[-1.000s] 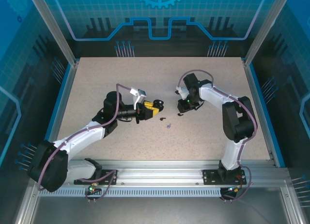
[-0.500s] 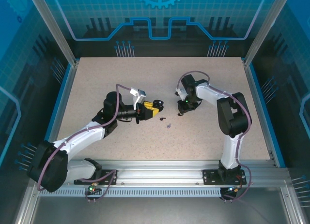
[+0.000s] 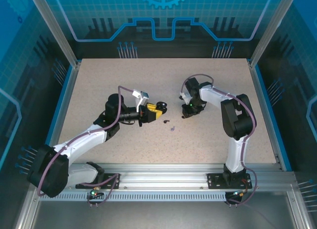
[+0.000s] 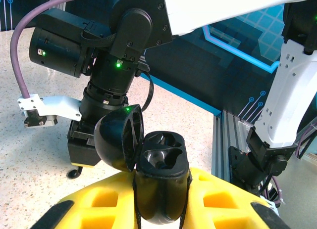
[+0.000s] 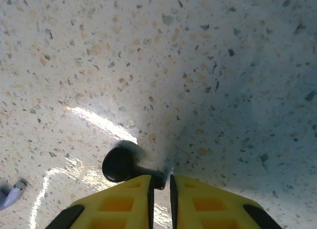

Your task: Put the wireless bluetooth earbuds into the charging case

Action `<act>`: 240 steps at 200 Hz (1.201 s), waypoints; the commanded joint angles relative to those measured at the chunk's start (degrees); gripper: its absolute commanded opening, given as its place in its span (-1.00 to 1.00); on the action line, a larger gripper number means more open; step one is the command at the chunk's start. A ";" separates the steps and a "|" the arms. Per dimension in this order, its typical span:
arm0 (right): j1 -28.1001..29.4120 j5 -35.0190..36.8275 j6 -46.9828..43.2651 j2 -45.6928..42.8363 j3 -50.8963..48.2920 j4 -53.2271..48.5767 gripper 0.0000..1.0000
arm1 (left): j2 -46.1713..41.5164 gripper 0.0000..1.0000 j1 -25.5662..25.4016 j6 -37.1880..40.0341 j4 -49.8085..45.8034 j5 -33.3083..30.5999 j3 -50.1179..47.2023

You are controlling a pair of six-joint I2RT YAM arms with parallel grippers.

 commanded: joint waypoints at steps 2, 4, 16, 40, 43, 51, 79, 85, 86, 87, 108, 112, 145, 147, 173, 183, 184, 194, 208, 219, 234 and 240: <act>0.74 -0.01 0.42 -0.15 -0.58 -1.83 -0.62 | -1.31 -0.98 -0.12 -0.52 1.19 -0.63 -0.16; 0.75 -0.14 0.44 -0.09 -0.53 -1.83 -0.62 | -1.25 -0.98 -0.13 -0.52 1.16 -0.61 -0.15; 0.93 -0.58 0.37 -0.02 -0.52 -2.01 -0.62 | -1.35 -0.98 -0.21 -0.52 1.14 -0.58 -0.15; 1.58 -1.37 0.33 -0.06 -0.81 -2.37 -0.62 | -1.48 -0.98 -0.21 -0.45 0.84 -0.77 -0.31; 1.63 -1.42 0.28 -0.05 -0.85 -2.46 -0.62 | -1.49 -0.99 -0.21 -0.43 0.88 -0.77 -0.32; 1.84 -1.68 0.23 -0.10 -0.99 -2.70 -0.62 | -1.48 -0.99 -0.19 -0.35 0.75 -0.95 -0.41; 2.27 -3.66 0.35 -0.84 -1.57 -2.56 -0.61 | -1.51 -0.99 -0.18 -0.36 0.84 -1.05 -0.60; 2.34 -4.04 0.40 -1.00 -1.70 -2.39 -0.60 | -1.49 -0.98 -0.21 -0.35 0.87 -1.08 -0.60; 2.29 -4.06 0.38 -1.02 -1.73 -2.39 -0.60 | -1.53 -0.98 -0.21 -0.39 0.87 -1.09 -0.59; 2.27 -4.11 0.37 -0.98 -1.74 -2.34 -0.60 | -1.47 -0.99 -0.21 -0.41 0.88 -1.10 -0.59; 2.29 -3.37 1.09 -1.38 -1.58 -2.25 -0.58 | -1.56 -0.99 -0.30 -0.59 1.12 -1.20 -0.67; 2.33 -3.18 1.18 -1.60 -1.57 -2.21 -0.58 | -1.57 -0.99 -0.30 -0.64 1.06 -1.19 -0.65; 2.34 -3.54 1.30 -4.28 -1.54 -1.77 -0.50 | -1.79 -0.98 -0.30 -0.61 0.83 -1.28 -0.59; 2.34 -3.55 1.24 -4.46 -1.54 -1.83 -0.49 | -1.80 -0.99 -0.30 -0.61 0.80 -1.28 -0.61; 2.42 -3.18 -0.41 -6.07 -0.93 -1.94 -0.32 | -1.90 -0.99 -0.33 -0.44 0.37 -1.39 -0.19; 2.42 -3.01 -1.48 -6.15 -0.45 -2.15 -0.21 | -1.84 -0.99 -0.38 -0.51 0.34 -1.51 -0.15; 2.42 -3.02 -1.61 -6.14 -0.35 -2.22 -0.20 | -1.84 -0.99 -0.34 -0.47 0.39 -1.52 -0.19; 2.45 -3.33 -2.98 -5.67 0.55 -3.00 -0.14 | -1.84 -0.99 -0.37 -0.52 0.33 -1.54 -0.06; 2.60 -3.40 -3.88 -4.70 1.87 -3.88 -0.08 | -1.94 -0.99 -0.39 -0.57 0.40 -1.64 -0.14; 2.75 -3.46 -4.28 -3.58 3.07 -4.46 -0.06 | -1.93 -0.99 -0.38 -0.61 0.53 -1.63 -0.15; 3.19 -3.54 -4.25 -2.22 4.38 -4.83 -0.06 | -1.94 -0.99 -0.39 -0.74 0.60 -1.64 -0.06; 3.38 -3.48 -4.05 -1.76 4.70 -4.84 -0.06 | -1.98 -0.99 -0.39 -0.70 0.62 -1.66 -0.06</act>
